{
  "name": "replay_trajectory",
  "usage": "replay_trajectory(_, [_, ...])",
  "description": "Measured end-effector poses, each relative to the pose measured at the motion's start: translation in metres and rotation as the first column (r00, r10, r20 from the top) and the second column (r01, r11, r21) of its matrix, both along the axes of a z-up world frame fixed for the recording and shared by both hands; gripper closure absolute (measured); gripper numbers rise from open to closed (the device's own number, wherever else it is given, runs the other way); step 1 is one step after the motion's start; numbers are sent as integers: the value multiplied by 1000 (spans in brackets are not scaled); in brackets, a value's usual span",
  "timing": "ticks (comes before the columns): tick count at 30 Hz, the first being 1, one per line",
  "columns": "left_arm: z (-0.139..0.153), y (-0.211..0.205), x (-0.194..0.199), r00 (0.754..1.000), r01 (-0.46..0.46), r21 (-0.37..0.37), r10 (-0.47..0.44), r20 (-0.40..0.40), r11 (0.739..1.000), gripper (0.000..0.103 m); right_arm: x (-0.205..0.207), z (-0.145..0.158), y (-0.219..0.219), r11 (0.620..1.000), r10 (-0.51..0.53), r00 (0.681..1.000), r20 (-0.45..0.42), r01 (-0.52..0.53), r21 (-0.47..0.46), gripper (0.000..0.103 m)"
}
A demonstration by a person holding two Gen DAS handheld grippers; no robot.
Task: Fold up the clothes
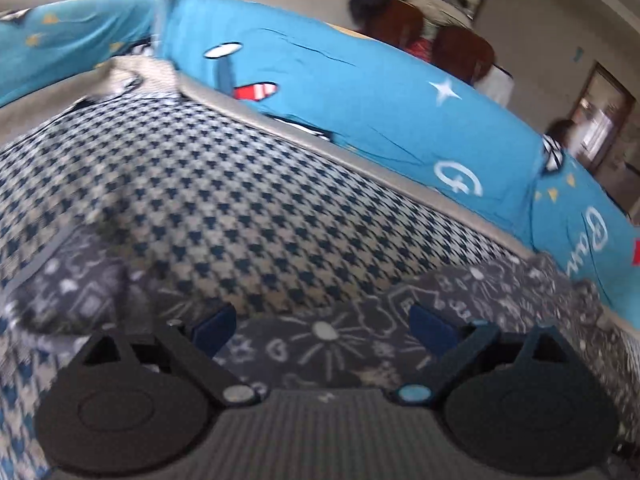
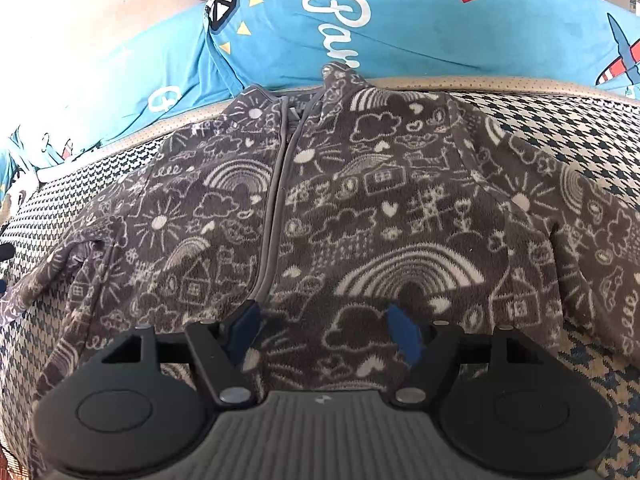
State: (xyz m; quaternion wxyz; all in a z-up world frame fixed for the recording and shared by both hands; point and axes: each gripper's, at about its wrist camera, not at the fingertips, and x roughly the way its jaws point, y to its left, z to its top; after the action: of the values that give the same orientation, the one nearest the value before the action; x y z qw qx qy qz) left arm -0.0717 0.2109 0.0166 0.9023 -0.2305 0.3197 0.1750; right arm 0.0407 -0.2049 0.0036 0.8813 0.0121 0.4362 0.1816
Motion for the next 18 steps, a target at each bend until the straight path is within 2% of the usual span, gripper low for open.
replay_trajectory(11, [-8,-14,41,982,187,61,-186,-25,980,6,0,-1,2,1000,12,1000,2,-12,-17,32])
replay_trajectory(15, [-12,-22,55,957,288,45,-287,-38,956,6,0,-2,3,1000,17,1000,5,-17,-24,32])
replay_trajectory(18, [-19,-31,67,938,340,72,-332,-99,938,6,-1,-2,4,999,22,1000,8,-22,-29,32])
